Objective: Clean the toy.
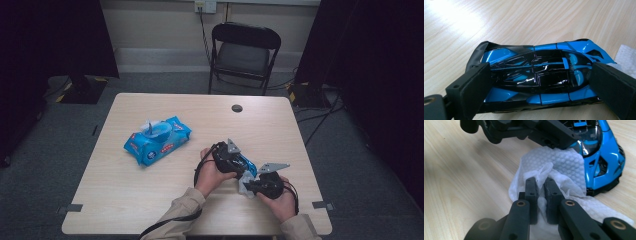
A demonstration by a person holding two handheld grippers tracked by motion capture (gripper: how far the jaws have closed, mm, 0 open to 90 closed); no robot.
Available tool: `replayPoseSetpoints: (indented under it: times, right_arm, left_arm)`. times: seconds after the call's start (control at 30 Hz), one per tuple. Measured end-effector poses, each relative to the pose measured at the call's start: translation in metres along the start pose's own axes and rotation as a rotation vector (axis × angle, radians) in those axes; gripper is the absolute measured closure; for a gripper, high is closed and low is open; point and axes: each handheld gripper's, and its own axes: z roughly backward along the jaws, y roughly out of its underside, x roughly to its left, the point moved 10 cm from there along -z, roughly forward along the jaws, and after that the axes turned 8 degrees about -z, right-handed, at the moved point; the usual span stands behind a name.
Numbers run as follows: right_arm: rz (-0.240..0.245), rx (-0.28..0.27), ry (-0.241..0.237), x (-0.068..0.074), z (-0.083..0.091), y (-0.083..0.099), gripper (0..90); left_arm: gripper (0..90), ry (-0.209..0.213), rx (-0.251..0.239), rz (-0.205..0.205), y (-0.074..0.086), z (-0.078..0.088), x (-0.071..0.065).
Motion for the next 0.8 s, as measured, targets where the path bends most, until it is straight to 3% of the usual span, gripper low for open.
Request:
replayPoseSetpoints:
  times: [0.2,0.37,0.6,0.8]
  right_arm:
    - [0.018,0.009,-0.055,0.01,-0.004,0.0,82.9]
    - [-0.007,0.003,-0.053,0.006,0.004,-0.003,83.0]
    - [-0.042,-0.051,-0.002,-0.021,0.034,-0.009,83.1]
    - [-0.117,-0.123,0.075,-0.054,0.055,-0.015,83.1]
  left_arm:
    - [3.8,0.003,0.002,0.003,0.0,-0.001,-0.001]
    - [3.4,0.004,0.003,0.002,0.0,0.0,-0.001]
    - [3.4,0.005,0.005,0.002,0.0,-0.001,-0.001]
    - [3.3,0.011,0.004,0.002,-0.001,-0.001,-0.001]
